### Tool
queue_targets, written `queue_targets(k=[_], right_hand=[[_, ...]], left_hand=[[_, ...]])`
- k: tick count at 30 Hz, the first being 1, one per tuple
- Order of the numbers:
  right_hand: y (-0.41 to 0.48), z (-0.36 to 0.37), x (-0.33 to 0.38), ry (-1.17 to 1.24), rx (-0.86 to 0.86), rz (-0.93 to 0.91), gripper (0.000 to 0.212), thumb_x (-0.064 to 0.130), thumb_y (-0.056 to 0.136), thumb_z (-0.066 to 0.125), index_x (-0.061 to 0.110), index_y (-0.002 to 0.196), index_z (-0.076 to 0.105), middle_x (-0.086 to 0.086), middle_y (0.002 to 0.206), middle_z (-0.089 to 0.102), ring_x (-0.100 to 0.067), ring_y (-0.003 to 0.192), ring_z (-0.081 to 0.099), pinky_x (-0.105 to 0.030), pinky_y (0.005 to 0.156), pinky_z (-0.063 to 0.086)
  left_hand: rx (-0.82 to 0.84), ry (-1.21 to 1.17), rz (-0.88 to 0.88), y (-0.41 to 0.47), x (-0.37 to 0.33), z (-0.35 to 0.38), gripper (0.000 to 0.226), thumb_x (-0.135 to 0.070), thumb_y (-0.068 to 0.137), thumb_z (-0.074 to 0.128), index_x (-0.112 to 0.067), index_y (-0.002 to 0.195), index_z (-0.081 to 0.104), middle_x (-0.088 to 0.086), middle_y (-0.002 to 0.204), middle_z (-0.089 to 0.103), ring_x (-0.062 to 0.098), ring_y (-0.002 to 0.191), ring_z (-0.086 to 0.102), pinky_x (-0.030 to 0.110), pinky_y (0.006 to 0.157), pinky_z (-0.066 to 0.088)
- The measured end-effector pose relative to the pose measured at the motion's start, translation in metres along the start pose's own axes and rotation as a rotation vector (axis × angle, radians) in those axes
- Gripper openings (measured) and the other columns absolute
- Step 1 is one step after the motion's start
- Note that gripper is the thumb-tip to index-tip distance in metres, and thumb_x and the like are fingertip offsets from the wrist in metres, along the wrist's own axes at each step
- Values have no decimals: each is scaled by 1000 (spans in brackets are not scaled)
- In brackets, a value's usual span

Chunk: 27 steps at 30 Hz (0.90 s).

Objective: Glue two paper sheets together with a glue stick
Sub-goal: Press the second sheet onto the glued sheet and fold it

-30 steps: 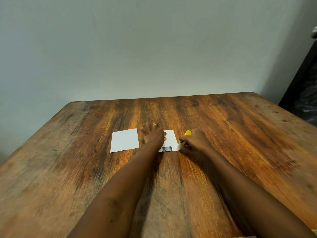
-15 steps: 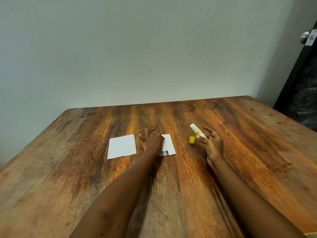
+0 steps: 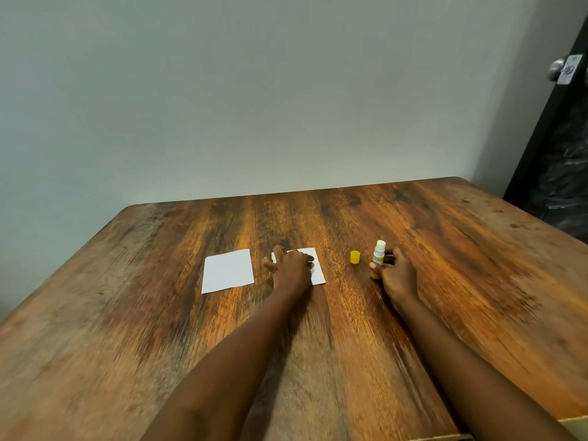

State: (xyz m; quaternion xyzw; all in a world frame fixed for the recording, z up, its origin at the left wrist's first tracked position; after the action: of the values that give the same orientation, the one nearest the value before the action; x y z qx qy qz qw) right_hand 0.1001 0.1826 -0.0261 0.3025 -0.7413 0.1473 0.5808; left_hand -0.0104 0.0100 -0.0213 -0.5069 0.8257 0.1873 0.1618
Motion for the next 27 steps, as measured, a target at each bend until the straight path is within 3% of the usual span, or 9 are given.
queue_targets(k=[2,5,8,13,16,19,22,25,27], right_hand=[[-1,-1,2,-33,3,-16,36,2,77,71,10,110,59,-9,108,65,-18,88,58,-42,83,52],[-5,-2,6,-37,-9,-14,52,3,70,78,9,116,54,-12,117,63,-20,94,58,-38,85,49],[-13,0,14,-75,-112,-58,67,9,65,82,10,122,45,-12,130,53,-28,116,51,-39,93,43],[-41,28,47,-162,-321,-352,44,10,74,73,7,111,51,-17,124,49,-32,114,44,-40,92,42],[-53,63,66,-152,-168,-422,28,6,80,67,1,105,57,-18,118,54,-30,105,53,-22,78,37],[-61,97,77,-161,65,-438,16,5,85,61,-1,101,62,-19,109,62,-27,94,60,-13,64,38],[-69,132,83,-195,258,-417,16,7,89,58,0,101,66,-16,106,68,-23,93,63,-16,70,42],[-75,167,83,-262,385,-356,18,12,91,54,4,102,67,-12,106,69,-14,83,61,-14,67,44],[-76,186,82,-323,439,-330,23,12,92,54,5,110,66,-12,111,69,-17,89,64,-17,72,47]], left_hand=[[-6,-17,-13,-2,4,-1,32,-16,95,49,-18,124,63,3,135,57,27,134,28,53,103,35],[-26,-65,-19,-7,11,-4,33,-14,96,46,-16,124,63,3,133,59,27,131,32,51,103,35],[-82,-63,-44,-11,20,-10,33,-13,96,45,-16,122,64,3,131,60,26,131,34,47,106,27],[-87,-52,-161,-11,38,-31,29,-16,96,46,-19,114,68,4,127,62,27,128,38,53,108,18],[-93,-71,-218,-11,55,-47,27,-17,95,47,-18,112,68,6,123,63,27,121,46,55,109,21],[-84,-67,-304,-11,74,-64,31,-17,96,43,-17,118,66,9,131,58,30,124,46,47,106,32],[-33,-96,-377,-8,93,-82,39,-12,95,38,-16,125,62,14,139,50,32,129,43,40,106,38],[-13,-190,-443,-3,107,-94,38,-9,95,38,-4,128,56,17,135,54,31,121,52,37,101,45],[-32,-254,-531,-2,114,-100,36,-11,96,39,0,128,53,18,132,55,30,116,55,34,96,46]])
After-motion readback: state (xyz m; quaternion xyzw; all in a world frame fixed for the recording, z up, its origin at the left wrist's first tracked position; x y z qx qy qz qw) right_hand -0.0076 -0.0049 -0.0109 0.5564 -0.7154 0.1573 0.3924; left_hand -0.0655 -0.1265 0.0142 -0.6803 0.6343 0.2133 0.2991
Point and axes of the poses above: each hand's wrist, its own y-axis towards the middle knuckle, its own z-axis out of the palm, x = y × z, the point moved 2 cm from there along y, towards the middle knuckle
